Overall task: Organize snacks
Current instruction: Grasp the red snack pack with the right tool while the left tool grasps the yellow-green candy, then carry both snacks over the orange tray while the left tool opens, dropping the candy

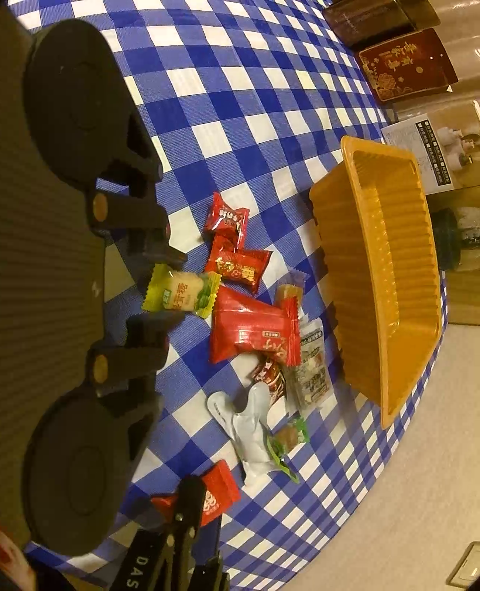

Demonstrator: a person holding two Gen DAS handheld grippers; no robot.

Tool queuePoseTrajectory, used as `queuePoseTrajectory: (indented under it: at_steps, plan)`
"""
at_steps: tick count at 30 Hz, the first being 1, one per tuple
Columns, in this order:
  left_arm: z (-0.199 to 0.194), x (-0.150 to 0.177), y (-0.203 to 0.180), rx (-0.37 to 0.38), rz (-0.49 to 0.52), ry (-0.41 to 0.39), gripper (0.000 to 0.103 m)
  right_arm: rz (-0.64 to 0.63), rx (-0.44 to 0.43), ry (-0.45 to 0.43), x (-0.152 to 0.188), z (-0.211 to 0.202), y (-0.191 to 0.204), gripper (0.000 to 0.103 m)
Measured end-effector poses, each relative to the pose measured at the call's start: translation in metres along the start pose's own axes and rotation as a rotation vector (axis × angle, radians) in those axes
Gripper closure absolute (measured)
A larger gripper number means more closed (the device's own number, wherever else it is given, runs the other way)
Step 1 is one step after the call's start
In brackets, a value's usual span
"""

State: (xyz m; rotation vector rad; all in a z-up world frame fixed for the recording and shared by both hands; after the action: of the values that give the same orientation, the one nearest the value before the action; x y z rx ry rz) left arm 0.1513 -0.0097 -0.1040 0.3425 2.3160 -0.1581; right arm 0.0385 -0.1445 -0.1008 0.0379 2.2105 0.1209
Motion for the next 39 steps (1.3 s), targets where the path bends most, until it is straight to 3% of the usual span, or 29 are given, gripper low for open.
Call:
queuePoseTrajectory:
  at_steps: [13, 23, 29, 34, 39]
  plan:
    - [-0.046, -0.025, -0.001, -0.03, -0.011, -0.017, 0.08, 0.046, -0.07, -0.068, -0.02, -0.03, -0.005, 0.075]
    - [-0.08, -0.06, -0.011, -0.024, -0.056, -0.109, 0.08, 0.06, -0.115, -0.124, -0.044, -0.043, -0.009, 0.075]
    - [-0.084, -0.078, -0.006, -0.004, -0.098, -0.186, 0.08, 0.011, -0.093, -0.158, -0.066, -0.039, -0.007, 0.075]
    - [-0.081, -0.093, 0.002, -0.007, -0.135, -0.238, 0.08, 0.016, -0.111, -0.203, -0.103, -0.04, -0.002, 0.075]
    - [-0.061, -0.109, 0.016, -0.021, -0.19, -0.282, 0.08, 0.003, -0.123, -0.256, -0.133, -0.013, -0.005, 0.075]
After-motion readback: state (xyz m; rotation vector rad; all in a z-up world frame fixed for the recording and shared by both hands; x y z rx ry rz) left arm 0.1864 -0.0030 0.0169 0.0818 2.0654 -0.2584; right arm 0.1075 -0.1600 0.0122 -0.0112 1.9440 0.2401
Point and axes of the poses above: each gripper's, at about its wrist camera, not at the fingertips, and z roughly the way its jaws point, y to its left, x to its underside, the point moved 2 cm from there along z, roughly the way its jaws point, and after that the axes turned 10 degrees about -y, right-handed, at the moved point
